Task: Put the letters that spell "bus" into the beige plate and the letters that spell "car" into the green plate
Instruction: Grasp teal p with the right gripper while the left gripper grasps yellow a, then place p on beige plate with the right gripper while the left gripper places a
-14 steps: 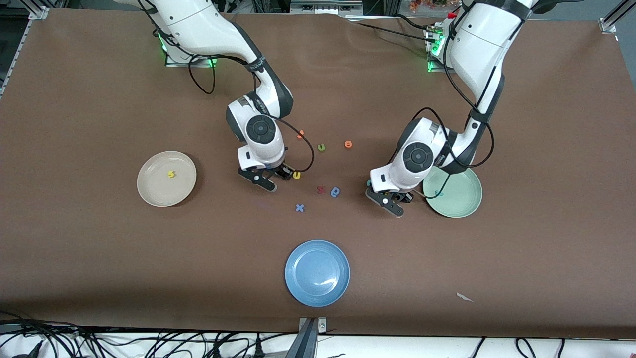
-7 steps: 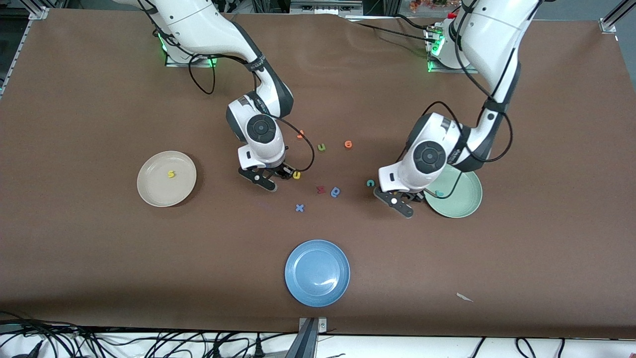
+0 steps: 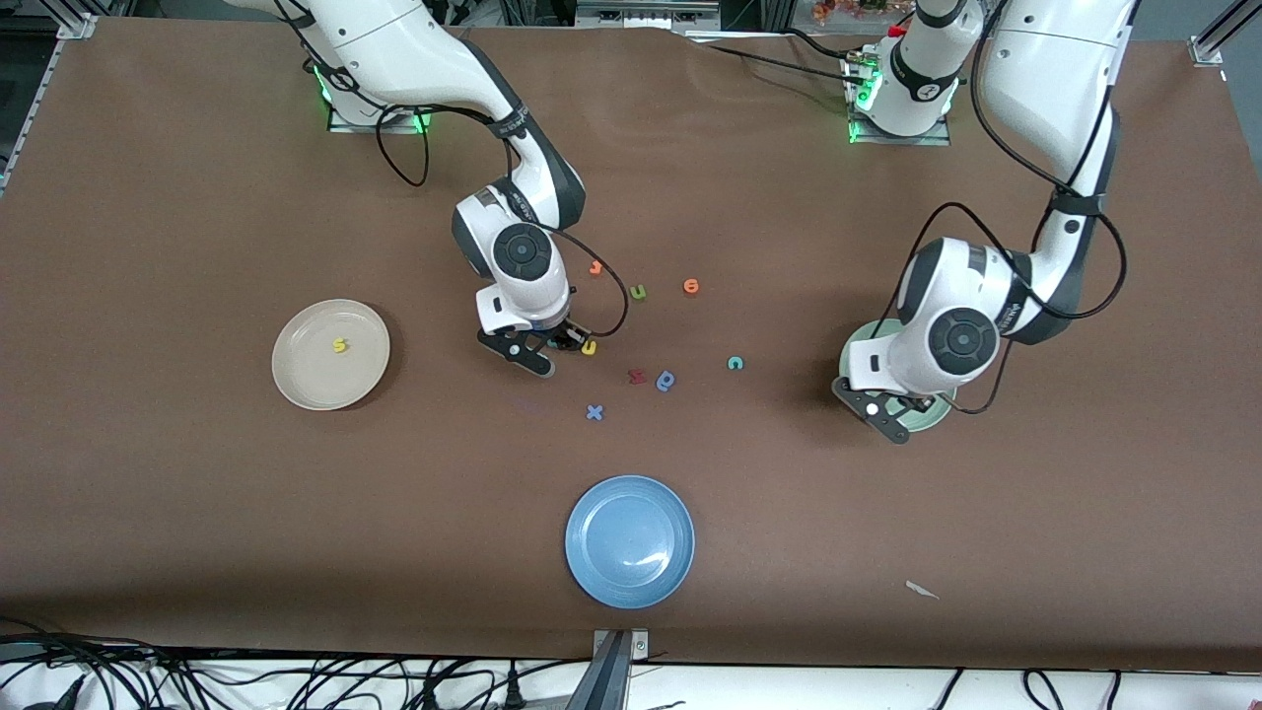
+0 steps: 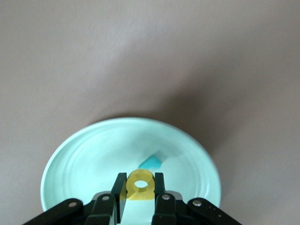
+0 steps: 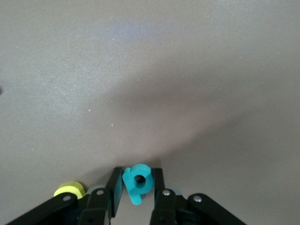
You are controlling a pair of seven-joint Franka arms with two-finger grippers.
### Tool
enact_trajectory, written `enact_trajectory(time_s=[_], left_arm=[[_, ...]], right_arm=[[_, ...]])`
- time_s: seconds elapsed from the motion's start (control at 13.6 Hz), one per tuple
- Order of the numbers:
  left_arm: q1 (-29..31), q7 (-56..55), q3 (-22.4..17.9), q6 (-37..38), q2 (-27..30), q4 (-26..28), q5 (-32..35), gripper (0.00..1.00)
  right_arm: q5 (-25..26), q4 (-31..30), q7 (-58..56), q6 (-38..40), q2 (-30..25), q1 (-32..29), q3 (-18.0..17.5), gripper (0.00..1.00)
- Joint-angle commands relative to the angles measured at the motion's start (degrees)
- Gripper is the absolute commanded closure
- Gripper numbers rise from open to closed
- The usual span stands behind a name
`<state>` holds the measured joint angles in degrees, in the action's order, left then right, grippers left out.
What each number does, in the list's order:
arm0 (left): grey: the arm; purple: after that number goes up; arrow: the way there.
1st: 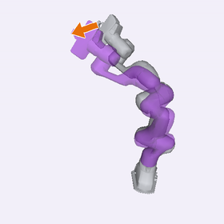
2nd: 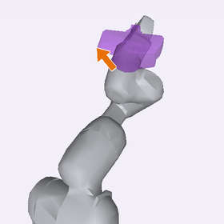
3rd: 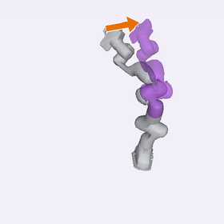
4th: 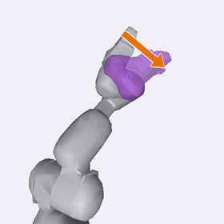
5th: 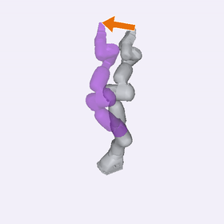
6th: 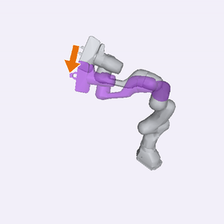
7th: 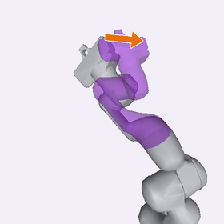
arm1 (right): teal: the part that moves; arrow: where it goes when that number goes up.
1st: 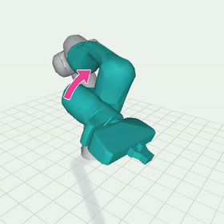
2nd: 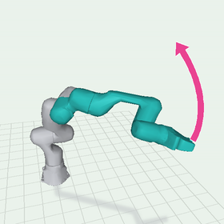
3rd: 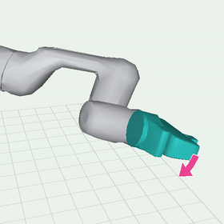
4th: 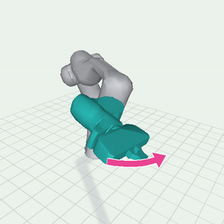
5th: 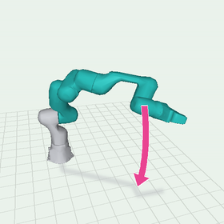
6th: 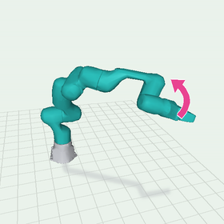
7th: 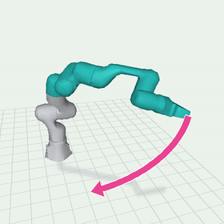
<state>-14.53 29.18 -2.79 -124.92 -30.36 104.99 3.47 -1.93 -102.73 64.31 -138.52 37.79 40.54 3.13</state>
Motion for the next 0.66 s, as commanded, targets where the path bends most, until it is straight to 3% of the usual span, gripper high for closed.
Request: enact_trajectory(time_s=[0.0,0.15,0.37,0.44,0.52,0.59], left_arm=[[0.5,1.8,-0.6,-1.0,4.5,6.4,1.4,0.85],[1.3,3.1,-1.4,-2.7,4.9,9.3,1.2,0.85],[1.6,3.2,-1.5,-11.8,5.0,16.4,1.1,0.82],[1.6,3.2,-1.5,-11.8,5.6,16.7,1.1,0.71],[1.9,3.2,-1.5,-11.8,5.8,16.7,1.1,0.26],[2.0,3.6,-1.5,-11.6,6.4,16.5,1.1,0.00]], right_arm=[[-0.2,-1.7,0.1,-1.1,-1.2,0.0,-0.2,0.72],[-0.2,-1.6,0.0,-1.1,-1.2,0.0,-0.2,0.85],[-0.3,-1.1,-4.4,2.4,-3.7,-1.9,0.2,0.86],[-0.3,-0.9,-7.5,5.3,-4.9,-3.0,0.4,0.86],[-0.3,-1.4,-12.0,7.7,-6.8,-3.3,2.3,0.86],[-0.3,-2.1,-17.0,10.7,-8.6,-3.2,4.7,0.86]])
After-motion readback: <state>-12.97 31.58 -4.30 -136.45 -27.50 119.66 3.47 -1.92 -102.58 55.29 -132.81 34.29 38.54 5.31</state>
